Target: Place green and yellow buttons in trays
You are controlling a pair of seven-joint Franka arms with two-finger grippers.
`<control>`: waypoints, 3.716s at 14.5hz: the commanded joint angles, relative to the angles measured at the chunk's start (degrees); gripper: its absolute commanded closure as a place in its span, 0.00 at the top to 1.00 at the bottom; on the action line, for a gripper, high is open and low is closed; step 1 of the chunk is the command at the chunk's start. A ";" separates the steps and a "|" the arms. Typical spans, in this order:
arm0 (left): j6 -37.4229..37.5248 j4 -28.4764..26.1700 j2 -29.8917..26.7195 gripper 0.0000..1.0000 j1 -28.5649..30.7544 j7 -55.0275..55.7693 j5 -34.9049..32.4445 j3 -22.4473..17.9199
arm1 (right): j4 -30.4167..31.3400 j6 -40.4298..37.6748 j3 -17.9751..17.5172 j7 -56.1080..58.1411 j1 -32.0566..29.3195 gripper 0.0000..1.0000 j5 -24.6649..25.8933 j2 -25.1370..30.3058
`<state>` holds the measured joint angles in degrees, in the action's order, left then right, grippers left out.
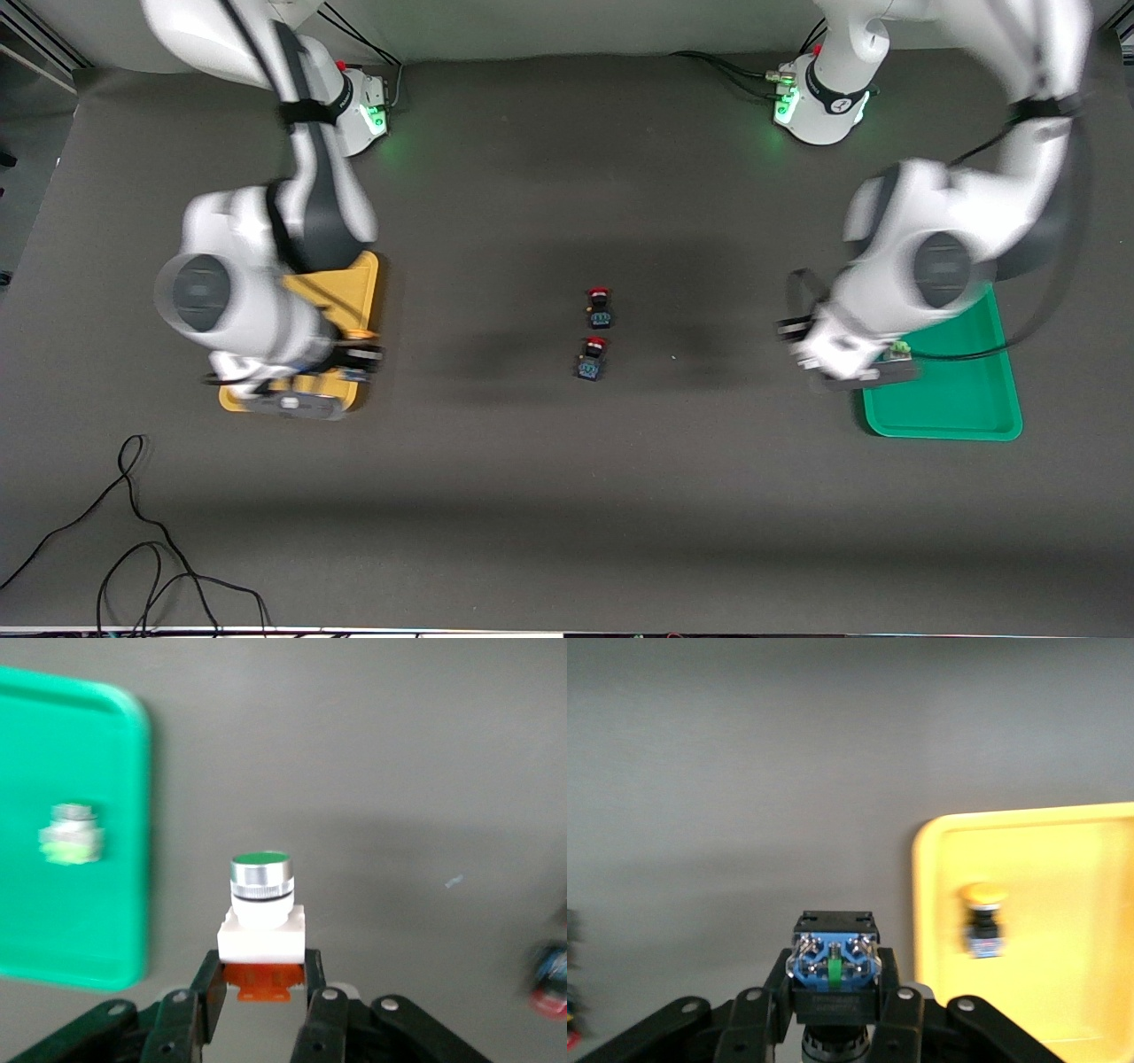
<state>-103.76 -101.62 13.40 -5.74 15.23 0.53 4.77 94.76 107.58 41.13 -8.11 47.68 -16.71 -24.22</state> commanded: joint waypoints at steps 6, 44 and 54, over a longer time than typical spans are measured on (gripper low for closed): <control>-13.68 -13.29 -2.59 0.00 22.95 -28.93 -10.63 0.33 | 18.15 17.37 7.03 28.74 -5.84 0.00 -5.24 0.93; 23.69 11.54 -13.40 1.00 4.77 -12.33 2.11 -2.31 | -18.03 -28.21 51.07 27.62 18.50 1.00 -6.85 -3.11; 21.94 9.51 -14.28 1.00 4.77 -13.91 -1.50 -1.87 | -19.70 -30.59 49.05 17.96 17.53 1.00 -10.71 -3.72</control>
<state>-81.68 -92.37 -0.67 -0.36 2.29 0.16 3.21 76.91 78.39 90.63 11.92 66.07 -26.01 -27.64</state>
